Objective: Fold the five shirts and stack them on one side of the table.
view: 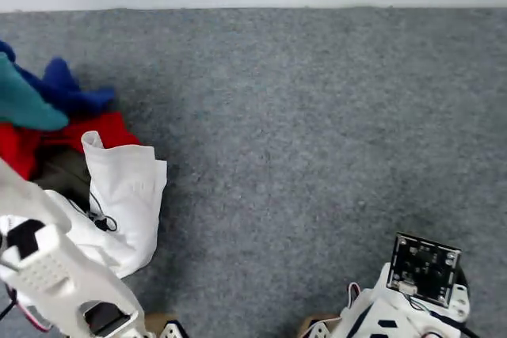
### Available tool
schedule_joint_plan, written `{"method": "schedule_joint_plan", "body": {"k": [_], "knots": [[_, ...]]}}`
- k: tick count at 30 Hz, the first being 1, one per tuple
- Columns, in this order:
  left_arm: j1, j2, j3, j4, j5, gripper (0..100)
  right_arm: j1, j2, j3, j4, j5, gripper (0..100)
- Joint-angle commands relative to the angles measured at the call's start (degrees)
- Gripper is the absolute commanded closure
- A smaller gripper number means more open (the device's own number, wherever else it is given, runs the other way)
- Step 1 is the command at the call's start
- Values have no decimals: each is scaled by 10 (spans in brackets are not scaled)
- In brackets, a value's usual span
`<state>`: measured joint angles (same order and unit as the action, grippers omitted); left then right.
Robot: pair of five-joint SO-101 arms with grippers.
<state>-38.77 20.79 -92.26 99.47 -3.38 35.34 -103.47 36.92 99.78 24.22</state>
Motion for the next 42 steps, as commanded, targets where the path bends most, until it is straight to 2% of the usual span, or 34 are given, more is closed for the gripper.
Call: {"method": "schedule_joint_plan", "body": {"k": [1, 6, 16, 18, 21, 24, 31, 42], "knots": [[-4, -72, 4, 12, 5, 988, 7, 6, 1, 4, 3, 969], [-3, -142, 141, 12, 5, 987, 7, 6, 1, 4, 3, 969], [-1, -285, 517, 11, 3, 980, 7, 6, 1, 4, 4, 969], [-1, -311, 588, 11, 3, 938, 7, 6, 1, 4, 4, 969], [-1, -347, 669, 11, 4, 810, 7, 6, 1, 4, 4, 969], [-4, -383, 713, 11, 4, 745, 7, 6, 1, 4, 4, 969], [-4, -447, 750, 9, 4, 732, 7, 5, 1, 4, 4, 969], [-2, -375, 858, 0, 4, 735, 7, 5, 1, 4, 4, 969]]}}
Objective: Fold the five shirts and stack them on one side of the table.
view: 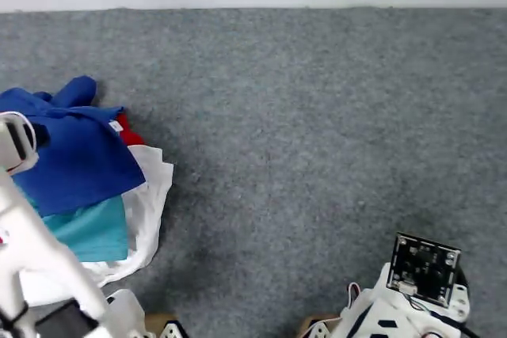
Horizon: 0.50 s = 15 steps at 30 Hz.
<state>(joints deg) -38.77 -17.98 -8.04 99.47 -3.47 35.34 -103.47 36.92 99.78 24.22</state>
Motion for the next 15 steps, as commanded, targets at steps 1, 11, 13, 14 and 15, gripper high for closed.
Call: {"method": "schedule_joint_plan", "body": {"k": [1, 11, 13, 14, 15], "knots": [[-2, 18, 24, 0, 5, 735, 7, 5, 1, 4, 4, 969], [-4, 31, 33, 0, 5, 735, 7, 5, 1, 4, 4, 969], [-4, 32, 33, -4, 5, 735, 7, 5, 1, 4, 4, 969], [-4, 36, 33, -11, 5, 735, 7, 5, 1, 4, 4, 969], [-4, 45, 33, -18, 5, 735, 7, 5, 1, 4, 4, 969]]}}
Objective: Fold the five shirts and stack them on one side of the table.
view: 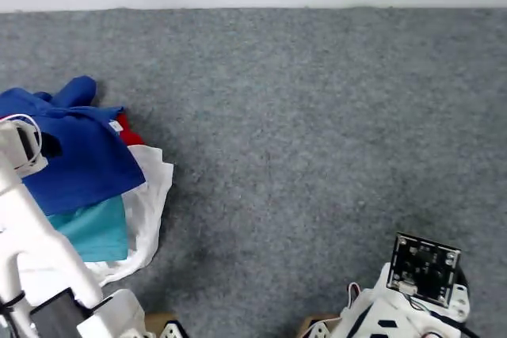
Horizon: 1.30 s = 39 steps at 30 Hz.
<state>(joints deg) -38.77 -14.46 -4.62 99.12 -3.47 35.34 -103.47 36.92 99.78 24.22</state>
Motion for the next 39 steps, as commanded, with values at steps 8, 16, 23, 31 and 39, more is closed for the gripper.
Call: {"method": "schedule_joint_plan", "body": {"k": [8, 16, 23, 31, 39], "knots": [[-2, 123, -3, -17, 5, 735, 7, 5, 0, 26, 4, 969], [-1, 128, -5, -18, 5, 736, 7, 5, 0, 26, 4, 969], [42, 134, -5, -20, 2, 919, 7, 5, 0, 26, 4, 969], [115, 128, -8, -20, 4, 987, 7, 5, 0, 26, 4, 969], [126, 128, -164, 13, 6, 987, 7, 5, 0, 26, 4, 969]]}}
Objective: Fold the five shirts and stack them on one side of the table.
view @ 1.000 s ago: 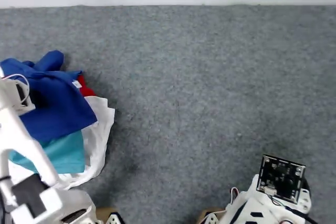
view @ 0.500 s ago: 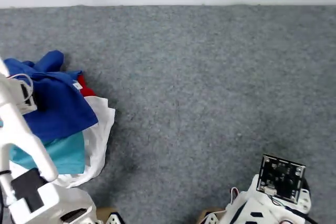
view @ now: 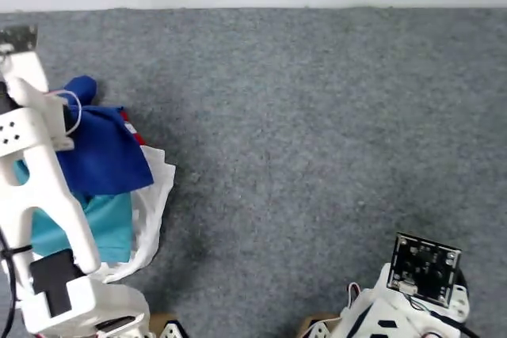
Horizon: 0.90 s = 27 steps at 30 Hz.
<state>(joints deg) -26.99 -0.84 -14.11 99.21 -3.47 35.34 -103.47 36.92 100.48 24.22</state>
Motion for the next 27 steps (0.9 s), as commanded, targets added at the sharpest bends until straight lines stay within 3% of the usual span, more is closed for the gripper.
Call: {"method": "schedule_joint_plan", "body": {"k": [1, 6, 14, 17, 19, 24, 27], "knots": [[9, -8, -88, 12, 6, 987, 7, 5, 0, 19, 4, 969], [33, -8, -184, 12, 6, 987, 7, 5, 0, 19, 4, 969], [187, -2, -237, -23, 6, 987, 7, 5, 0, 20, 4, 969], [204, -2, -234, -4, 6, 987, 7, 4, 0, 20, 4, 969], [169, -2, -234, 12, 6, 983, 7, 4, 0, 21, 4, 969], [0, 0, -234, 9, 2, 894, 7, 4, 0, 21, 4, 969], [-79, 5, -208, -40, 2, 825, 7, 4, 0, 21, 4, 969]]}}
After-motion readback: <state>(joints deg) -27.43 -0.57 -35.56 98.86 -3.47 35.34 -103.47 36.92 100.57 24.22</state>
